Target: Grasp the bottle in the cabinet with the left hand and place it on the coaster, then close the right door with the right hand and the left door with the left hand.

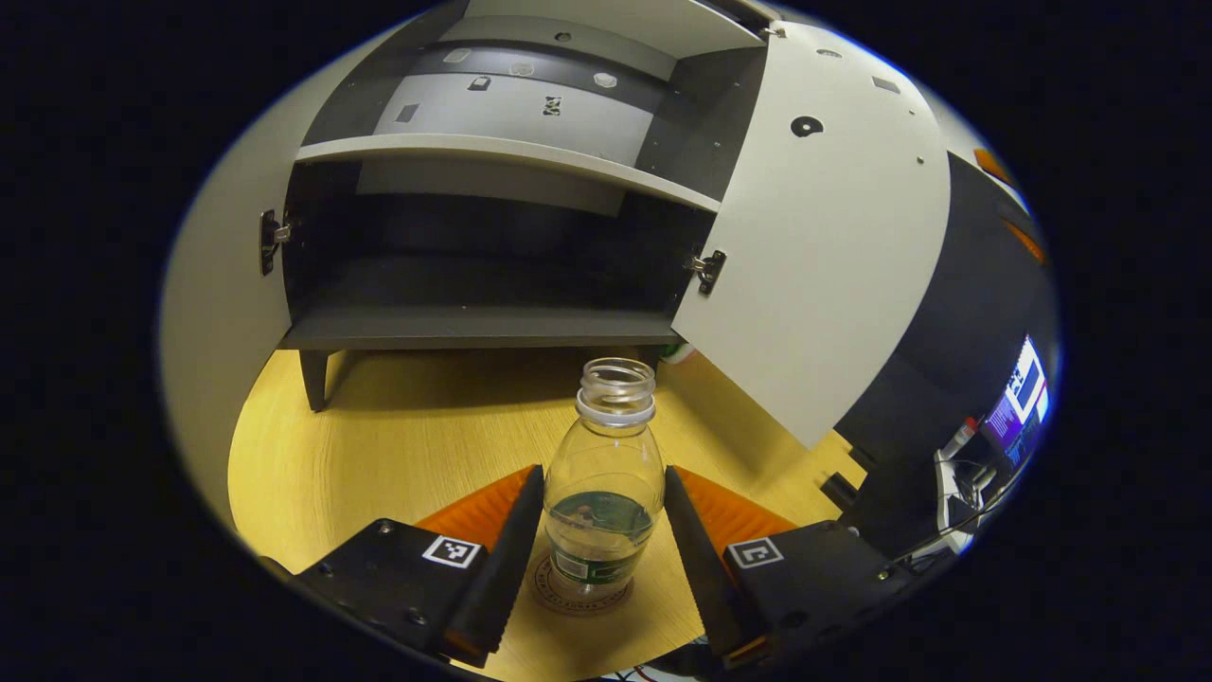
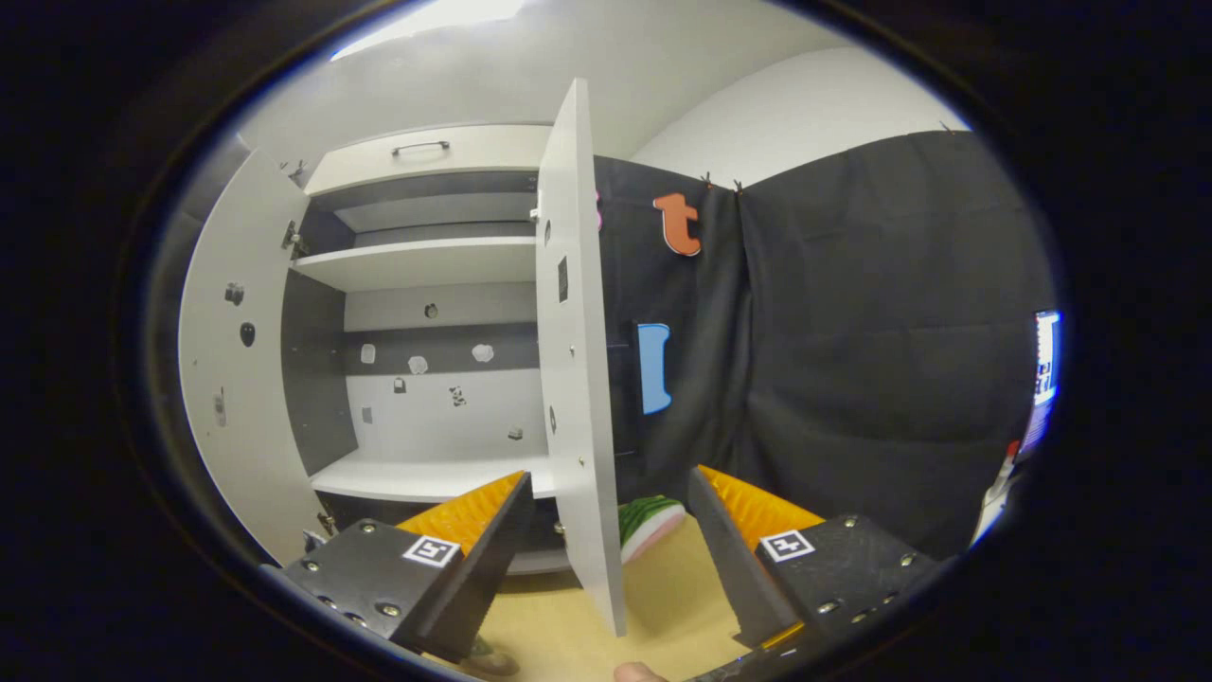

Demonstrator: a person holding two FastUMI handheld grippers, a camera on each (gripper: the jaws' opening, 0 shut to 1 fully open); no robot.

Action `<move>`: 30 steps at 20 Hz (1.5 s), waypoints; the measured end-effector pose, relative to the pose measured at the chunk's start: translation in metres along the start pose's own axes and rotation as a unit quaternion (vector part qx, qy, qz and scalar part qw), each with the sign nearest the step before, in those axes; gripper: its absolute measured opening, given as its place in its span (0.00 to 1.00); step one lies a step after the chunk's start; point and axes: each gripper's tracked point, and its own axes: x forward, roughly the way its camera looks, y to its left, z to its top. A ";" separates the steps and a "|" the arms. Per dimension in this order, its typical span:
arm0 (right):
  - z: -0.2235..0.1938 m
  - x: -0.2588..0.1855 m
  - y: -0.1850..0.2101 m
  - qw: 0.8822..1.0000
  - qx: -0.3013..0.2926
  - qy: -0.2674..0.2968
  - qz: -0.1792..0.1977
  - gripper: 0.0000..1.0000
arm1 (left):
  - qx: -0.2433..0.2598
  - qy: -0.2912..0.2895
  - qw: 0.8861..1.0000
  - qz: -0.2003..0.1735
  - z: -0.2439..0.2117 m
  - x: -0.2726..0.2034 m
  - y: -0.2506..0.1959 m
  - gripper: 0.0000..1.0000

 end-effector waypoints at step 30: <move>-0.015 -0.001 -0.004 1.000 -0.003 0.019 0.003 1.00 | 0.060 0.014 0.998 0.005 0.011 -0.020 -0.026 0.83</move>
